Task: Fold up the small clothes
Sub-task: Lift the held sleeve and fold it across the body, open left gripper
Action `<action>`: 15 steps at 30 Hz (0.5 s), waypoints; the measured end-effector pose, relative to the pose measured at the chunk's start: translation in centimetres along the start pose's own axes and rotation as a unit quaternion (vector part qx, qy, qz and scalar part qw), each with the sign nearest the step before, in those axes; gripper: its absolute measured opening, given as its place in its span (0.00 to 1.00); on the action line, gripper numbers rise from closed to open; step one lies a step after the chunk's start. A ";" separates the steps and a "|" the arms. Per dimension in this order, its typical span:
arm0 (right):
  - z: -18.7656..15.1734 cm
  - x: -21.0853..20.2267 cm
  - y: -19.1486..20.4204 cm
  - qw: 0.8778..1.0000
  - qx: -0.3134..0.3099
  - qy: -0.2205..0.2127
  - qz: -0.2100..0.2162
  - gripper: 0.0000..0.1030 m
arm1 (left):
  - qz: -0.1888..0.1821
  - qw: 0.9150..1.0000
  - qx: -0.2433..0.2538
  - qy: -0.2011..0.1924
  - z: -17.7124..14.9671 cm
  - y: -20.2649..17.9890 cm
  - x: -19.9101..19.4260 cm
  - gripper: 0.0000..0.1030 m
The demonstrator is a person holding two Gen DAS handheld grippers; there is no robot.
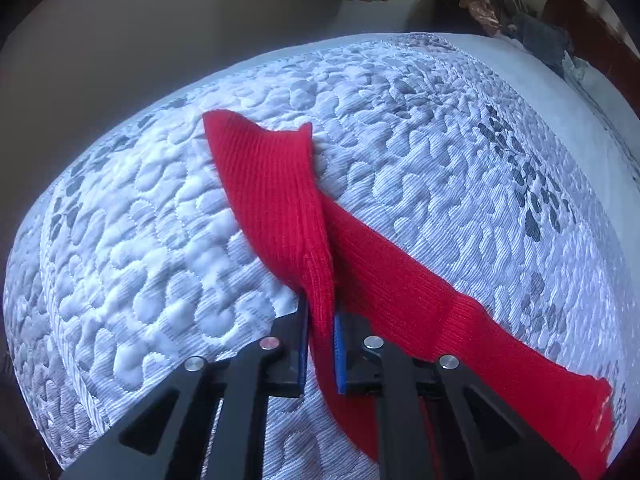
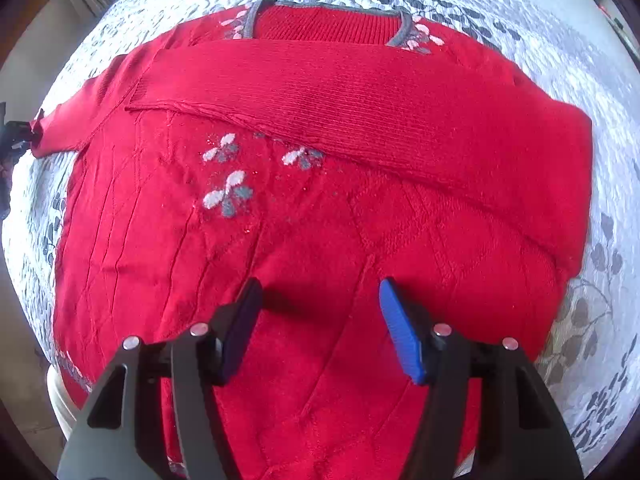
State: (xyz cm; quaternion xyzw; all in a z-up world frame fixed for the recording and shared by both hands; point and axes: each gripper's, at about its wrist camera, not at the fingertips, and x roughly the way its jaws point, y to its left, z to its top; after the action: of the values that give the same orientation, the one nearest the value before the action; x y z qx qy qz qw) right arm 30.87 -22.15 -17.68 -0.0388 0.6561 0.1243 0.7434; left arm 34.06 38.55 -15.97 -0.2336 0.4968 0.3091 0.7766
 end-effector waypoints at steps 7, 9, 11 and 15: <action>-1.6 -0.6 -1.3 1.000 0.004 -0.013 0.014 0.61 | -0.072 0.994 0.002 -0.083 -0.9 -2.0 -3.8 0.06; -2.2 -0.9 -1.8 1.000 0.008 -0.016 0.014 0.62 | -0.105 0.988 0.039 -0.103 -1.7 -4.7 -5.8 0.06; -2.9 -1.3 -2.4 1.000 0.013 -0.019 0.015 0.62 | -0.145 0.979 0.086 -0.117 -2.9 -8.6 -7.7 0.06; -4.4 -2.0 -3.8 0.999 0.027 -0.026 0.023 0.62 | -0.213 0.954 0.171 -0.125 -6.8 -15.9 -11.5 0.06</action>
State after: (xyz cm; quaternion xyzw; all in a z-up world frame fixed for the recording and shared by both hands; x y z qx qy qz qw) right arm 27.34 -27.07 -16.67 -0.0003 0.6404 0.1243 0.7579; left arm 37.50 20.04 -7.26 -0.1573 0.3796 0.0733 0.9087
